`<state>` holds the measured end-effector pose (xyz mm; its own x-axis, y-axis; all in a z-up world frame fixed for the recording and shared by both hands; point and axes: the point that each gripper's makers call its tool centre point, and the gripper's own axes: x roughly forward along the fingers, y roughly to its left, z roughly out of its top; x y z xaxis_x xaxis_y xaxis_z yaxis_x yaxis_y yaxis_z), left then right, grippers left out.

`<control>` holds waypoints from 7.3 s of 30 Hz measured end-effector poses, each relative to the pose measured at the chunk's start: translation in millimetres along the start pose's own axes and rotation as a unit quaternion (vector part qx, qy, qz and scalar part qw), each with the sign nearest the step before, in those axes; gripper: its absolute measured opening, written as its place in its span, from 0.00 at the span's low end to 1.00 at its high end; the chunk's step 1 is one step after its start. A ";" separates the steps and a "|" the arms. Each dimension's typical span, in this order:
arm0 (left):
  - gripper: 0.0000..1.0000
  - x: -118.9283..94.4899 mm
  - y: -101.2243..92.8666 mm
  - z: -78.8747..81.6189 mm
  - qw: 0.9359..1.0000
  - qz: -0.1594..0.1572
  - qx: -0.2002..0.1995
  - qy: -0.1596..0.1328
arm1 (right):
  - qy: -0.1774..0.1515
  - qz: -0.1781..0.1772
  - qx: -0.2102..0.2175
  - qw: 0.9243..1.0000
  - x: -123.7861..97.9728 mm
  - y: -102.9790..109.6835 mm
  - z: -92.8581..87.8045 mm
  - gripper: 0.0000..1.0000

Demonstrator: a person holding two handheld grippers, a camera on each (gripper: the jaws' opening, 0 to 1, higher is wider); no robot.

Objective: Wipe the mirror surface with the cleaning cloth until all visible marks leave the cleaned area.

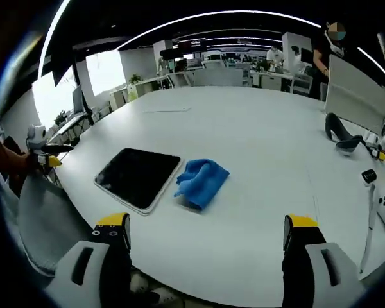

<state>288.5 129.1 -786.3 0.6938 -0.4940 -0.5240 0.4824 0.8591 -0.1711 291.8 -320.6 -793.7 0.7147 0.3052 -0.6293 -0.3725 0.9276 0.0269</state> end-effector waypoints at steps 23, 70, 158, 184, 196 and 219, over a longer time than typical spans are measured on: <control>0.99 0.7 -10.5 5.5 0.999 -0.007 0.041 -0.007 | -0.016 0.002 0.026 1.000 3.4 4.3 -10.7 0.98; 0.99 6.3 -24.2 -9.9 0.996 -0.038 0.080 0.027 | 0.022 -0.008 0.041 0.999 4.1 17.5 -5.7 0.96; 0.96 5.9 4.2 -13.0 0.998 0.003 0.048 0.028 | 0.187 -0.022 0.066 0.980 145.6 10.6 16.3 0.24; 0.96 4.1 20.7 -21.6 0.996 0.035 0.067 0.050 | 0.176 -0.016 0.070 0.982 146.8 -1.2 16.4 0.03; 0.99 4.7 11.3 -17.0 0.998 0.013 0.046 0.035 | 0.176 -0.015 0.136 0.975 138.4 -7.3 28.1 0.02; 0.99 6.3 -7.2 -25.4 0.998 -0.030 0.041 0.046 | 0.146 -0.030 0.172 0.974 134.9 15.1 63.5 0.02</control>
<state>275.8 123.2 -809.6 0.6122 -0.5261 -0.5902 0.5663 0.8127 -0.1370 420.2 -251.7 -828.9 0.5118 0.2207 -0.8302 -0.0788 0.9744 0.2105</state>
